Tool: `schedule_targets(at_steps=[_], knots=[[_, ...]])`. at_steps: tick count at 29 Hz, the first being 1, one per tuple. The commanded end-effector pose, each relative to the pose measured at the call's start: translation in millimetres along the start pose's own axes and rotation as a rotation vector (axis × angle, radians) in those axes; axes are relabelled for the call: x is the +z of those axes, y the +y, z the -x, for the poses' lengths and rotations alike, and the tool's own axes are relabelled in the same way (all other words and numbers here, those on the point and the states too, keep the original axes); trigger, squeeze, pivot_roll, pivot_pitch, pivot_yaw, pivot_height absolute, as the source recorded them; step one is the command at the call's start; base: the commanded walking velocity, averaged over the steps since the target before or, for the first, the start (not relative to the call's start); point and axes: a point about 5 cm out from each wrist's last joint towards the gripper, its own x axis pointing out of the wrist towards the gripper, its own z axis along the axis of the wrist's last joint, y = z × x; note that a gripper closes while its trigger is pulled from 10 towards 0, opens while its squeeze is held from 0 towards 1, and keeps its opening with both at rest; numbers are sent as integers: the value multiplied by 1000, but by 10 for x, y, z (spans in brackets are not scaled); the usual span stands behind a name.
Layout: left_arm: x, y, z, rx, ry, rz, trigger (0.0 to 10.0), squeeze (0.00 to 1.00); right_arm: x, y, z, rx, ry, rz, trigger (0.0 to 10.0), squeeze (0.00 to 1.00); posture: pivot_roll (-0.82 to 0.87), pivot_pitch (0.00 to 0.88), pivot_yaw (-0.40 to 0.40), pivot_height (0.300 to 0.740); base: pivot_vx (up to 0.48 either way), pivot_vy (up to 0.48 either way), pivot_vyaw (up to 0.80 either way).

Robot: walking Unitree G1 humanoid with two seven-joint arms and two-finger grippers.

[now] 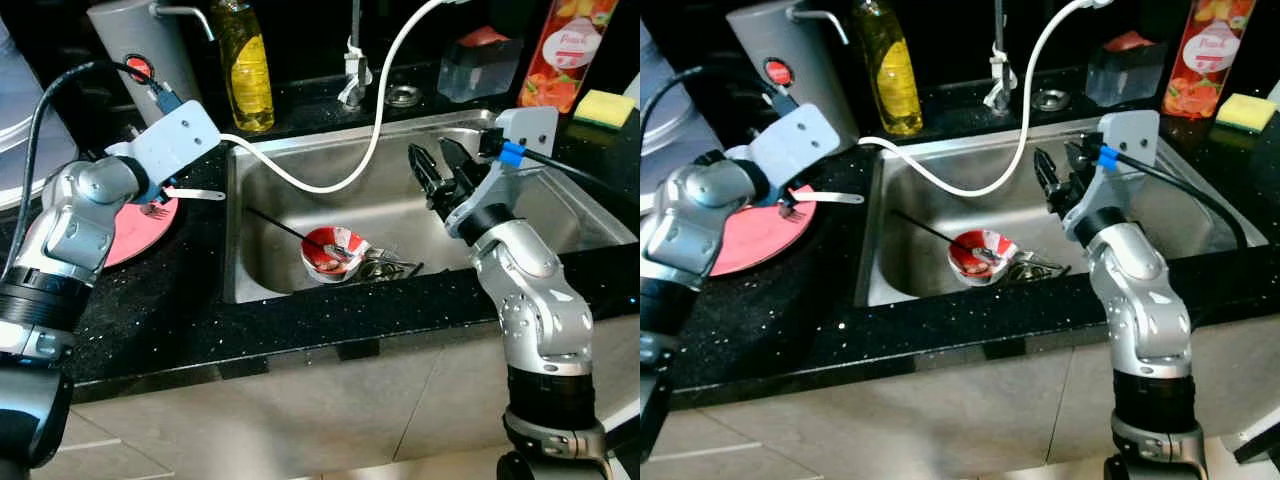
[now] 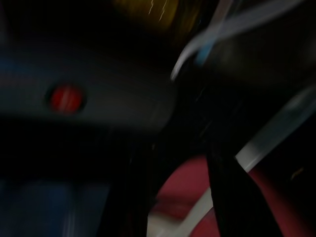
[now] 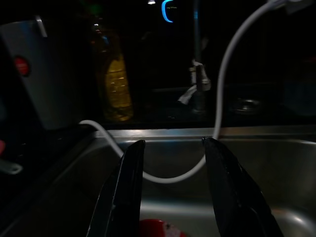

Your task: Kitchen organization

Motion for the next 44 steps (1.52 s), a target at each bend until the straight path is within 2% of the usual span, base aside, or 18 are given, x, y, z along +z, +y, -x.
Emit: schedule_targets(at_steps=[1,2,5,9,18,20,23,27,32,39,40,41,43,44], knots=[[-359,115,66,46,167,-69,10000,0,-24,-5,-6,-3,3,-5,10000,0,26,0,88,740,0,0,0],[-536,75,91,8,256,-119,10000,0,-18,-1,-15,-1,0,-6,10000,0,26,0,86,740,0,0,0],[-643,43,101,-13,314,-168,10000,0,-20,13,-14,9,3,-3,10000,0,26,0,86,740,0,0,0],[-699,61,90,4,340,-216,10000,0,-16,-1,-5,5,4,-2,10000,0,23,3,85,740,0,0,0],[-628,-127,-107,-56,302,-255,10000,0,-15,-5,5,-2,4,-4,10000,0,22,14,81,740,0,0,0],[-521,-218,-202,-74,266,-277,10000,0,15,-2,0,-4,-2,5,10000,0,31,28,80,740,0,0,0],[-464,-261,-234,-88,245,-281,10000,0,43,8,-4,-2,-8,6,10000,0,32,43,79,740,0,0,0],[-279,-376,-318,-118,183,-324,10000,0,69,81,-13,2,-12,7,10000,0,41,97,85,740,0,0,0],[-336,-314,-298,-104,202,-348,10000,0,85,137,7,16,-14,4,10000,0,48,117,89,740,0,0,0],[-443,-249,-293,-84,236,-366,10000,0,63,132,18,5,-1,-5,10000,0,55,145,92,740,0,0,0],[-442,-250,-299,-80,236,-366,6471,0,63,133,18,4,0,-5,10000,0,53,147,91,740,0,0,0],[-438,-255,-305,-79,235,-365,4784,0,63,133,17,3,1,-6,10000,0,52,147,92,740,0,0,0],[-424,-259,-318,-68,227,-362,0,0,63,129,22,0,3,-6,10000,0,47,147,94,740,0,0,0],[-421,-258,-318,-64,224,-361,0,0,62,129,24,-1,4,-5,10000,0,47,147,94,740,0,0,0]])
